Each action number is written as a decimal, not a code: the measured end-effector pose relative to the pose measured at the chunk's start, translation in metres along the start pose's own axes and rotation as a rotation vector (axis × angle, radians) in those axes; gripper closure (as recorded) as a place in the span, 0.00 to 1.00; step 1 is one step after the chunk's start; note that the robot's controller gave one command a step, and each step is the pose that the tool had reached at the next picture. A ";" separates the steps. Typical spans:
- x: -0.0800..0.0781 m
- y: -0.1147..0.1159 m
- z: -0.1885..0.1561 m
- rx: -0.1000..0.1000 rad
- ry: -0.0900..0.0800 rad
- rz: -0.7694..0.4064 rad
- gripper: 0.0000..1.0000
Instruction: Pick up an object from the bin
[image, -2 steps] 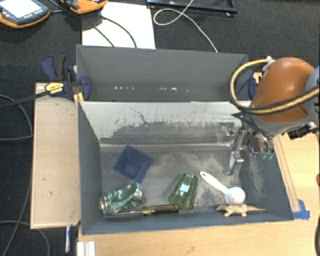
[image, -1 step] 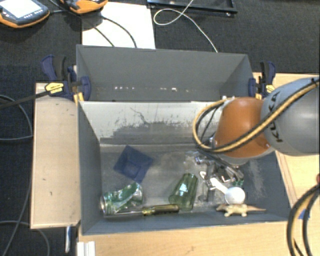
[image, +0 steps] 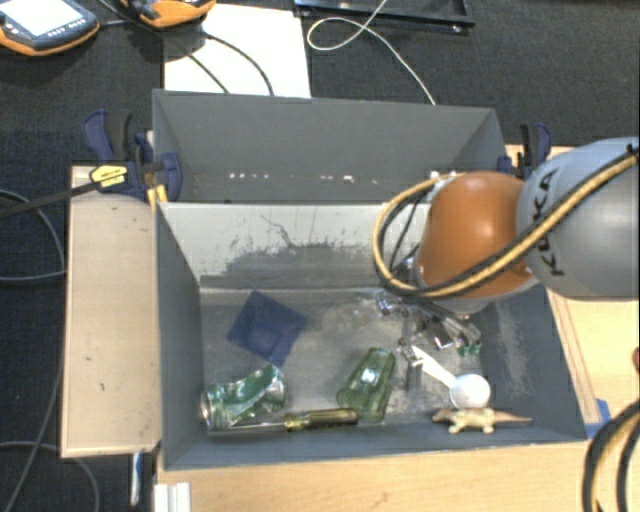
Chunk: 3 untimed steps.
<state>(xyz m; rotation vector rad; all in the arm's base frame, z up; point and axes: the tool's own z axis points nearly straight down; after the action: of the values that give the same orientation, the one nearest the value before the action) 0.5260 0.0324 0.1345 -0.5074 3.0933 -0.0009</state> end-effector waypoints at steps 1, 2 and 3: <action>0.013 0.023 0.034 -0.003 0.005 -0.072 0.00; 0.025 0.012 0.064 0.000 0.000 -0.410 0.00; 0.018 0.036 0.065 -0.003 0.002 -0.270 1.00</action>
Offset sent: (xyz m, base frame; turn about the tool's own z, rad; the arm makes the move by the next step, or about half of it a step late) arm -0.0269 0.0041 -0.0645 -0.4108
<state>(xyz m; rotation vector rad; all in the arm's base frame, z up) 0.4977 0.0602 0.0697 -0.9194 2.9992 0.0024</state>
